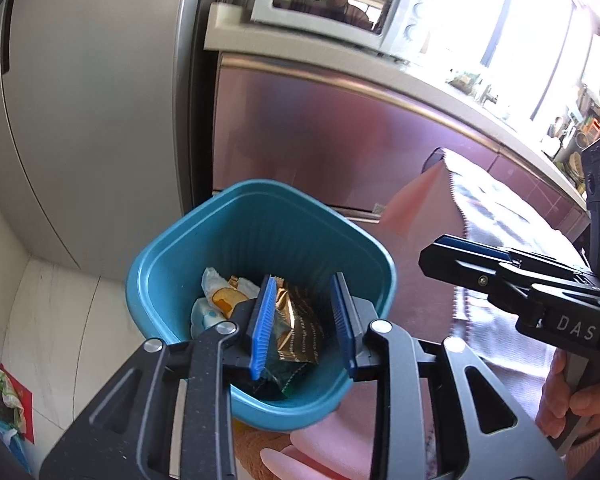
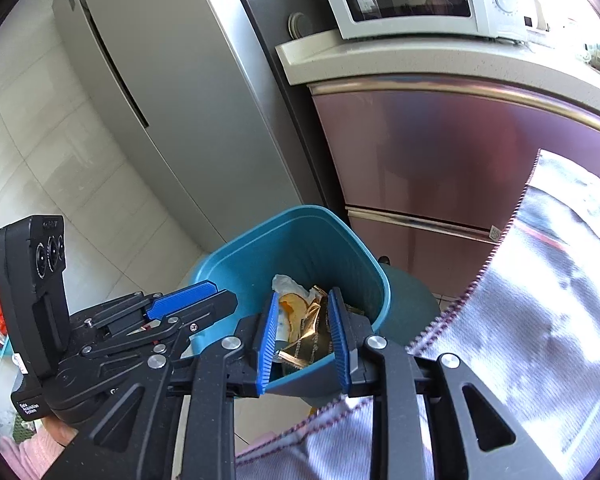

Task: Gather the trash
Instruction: 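Open both tools over the teal bin to drop the peel and wrapper, then move both open tools back toward the remaining orange peels on the cloth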

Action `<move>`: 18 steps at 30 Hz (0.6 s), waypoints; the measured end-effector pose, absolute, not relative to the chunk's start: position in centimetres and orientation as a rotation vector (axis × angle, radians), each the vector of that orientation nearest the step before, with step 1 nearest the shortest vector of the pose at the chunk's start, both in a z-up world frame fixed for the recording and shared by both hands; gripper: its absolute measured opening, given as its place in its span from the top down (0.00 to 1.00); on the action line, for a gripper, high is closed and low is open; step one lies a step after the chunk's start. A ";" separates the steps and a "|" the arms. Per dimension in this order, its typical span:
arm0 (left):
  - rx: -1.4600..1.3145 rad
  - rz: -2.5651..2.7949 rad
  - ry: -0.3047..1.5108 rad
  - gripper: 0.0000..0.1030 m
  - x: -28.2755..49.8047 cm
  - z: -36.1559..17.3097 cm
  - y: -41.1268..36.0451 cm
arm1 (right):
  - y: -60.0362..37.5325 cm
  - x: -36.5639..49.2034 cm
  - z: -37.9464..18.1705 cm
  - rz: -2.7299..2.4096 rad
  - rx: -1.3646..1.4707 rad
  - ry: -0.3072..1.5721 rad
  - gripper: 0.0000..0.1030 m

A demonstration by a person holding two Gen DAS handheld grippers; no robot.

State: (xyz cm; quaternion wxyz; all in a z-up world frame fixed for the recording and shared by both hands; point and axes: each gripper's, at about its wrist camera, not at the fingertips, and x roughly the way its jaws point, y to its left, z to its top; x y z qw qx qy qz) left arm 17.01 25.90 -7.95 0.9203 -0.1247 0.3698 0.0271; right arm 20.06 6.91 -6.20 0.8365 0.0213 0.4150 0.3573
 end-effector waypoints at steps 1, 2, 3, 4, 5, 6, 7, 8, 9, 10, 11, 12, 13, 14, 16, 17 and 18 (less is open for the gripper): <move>-0.245 0.054 0.749 0.70 16.7 -7.5 25.6 | 6.6 19.7 -6.0 0.758 0.047 0.872 0.76; -0.236 0.052 0.740 0.68 16.4 -7.2 25.3 | 6.3 19.4 -5.7 0.760 0.049 0.867 0.74; -0.225 0.049 0.730 0.67 16.0 -6.7 25.0 | 5.9 19.1 -5.5 0.760 0.051 0.861 0.73; -0.217 0.043 0.722 0.64 15.7 -6.4 24.7 | 5.5 18.8 -5.3 0.759 0.055 0.855 0.71; -0.211 0.035 0.714 0.62 15.3 -6.0 24.3 | 5.0 18.5 -5.1 0.759 0.059 0.847 0.70; -0.208 0.027 0.709 0.62 15.0 -5.7 24.0 | 4.8 18.1 -4.8 0.757 0.058 0.840 0.69; -0.202 0.020 0.704 0.62 14.7 -5.4 23.6 | 4.4 17.8 -4.5 0.754 0.057 0.833 0.69; -0.198 0.013 0.701 0.62 14.5 -5.1 23.3 | 4.0 17.5 -4.3 0.750 0.057 0.827 0.69; -0.192 0.006 0.697 0.62 14.3 -4.8 22.9 | 3.4 17.1 -4.1 0.747 0.059 0.821 0.69; -0.185 0.002 0.693 0.61 14.0 -4.6 22.5 | 2.9 16.7 -3.8 0.743 0.064 0.812 0.68; -0.176 -0.005 0.688 0.60 13.8 -4.3 22.0 | 2.2 16.3 -3.5 0.738 0.070 0.803 0.66; -0.168 -0.013 0.684 0.59 13.6 -4.1 21.5 | 1.5 16.0 -3.3 0.733 0.078 0.796 0.65; -0.160 -0.019 0.679 0.58 13.4 -3.9 21.0 | 0.8 15.5 -3.1 0.725 0.083 0.788 0.62; -0.152 -0.029 0.675 0.56 13.2 -3.7 20.4 | -0.1 15.0 -2.9 0.714 0.087 0.779 0.62; -0.140 -0.054 0.671 0.54 12.9 -3.3 19.3 | -1.8 14.0 -2.6 0.690 0.091 0.767 0.60; -0.133 -0.067 0.668 0.53 12.8 -3.2 18.6 | -2.8 13.4 -2.5 0.673 0.094 0.761 0.58; -0.126 -0.084 0.664 0.52 12.8 -3.0 17.9 | -3.7 12.9 -2.5 0.654 0.098 0.757 0.57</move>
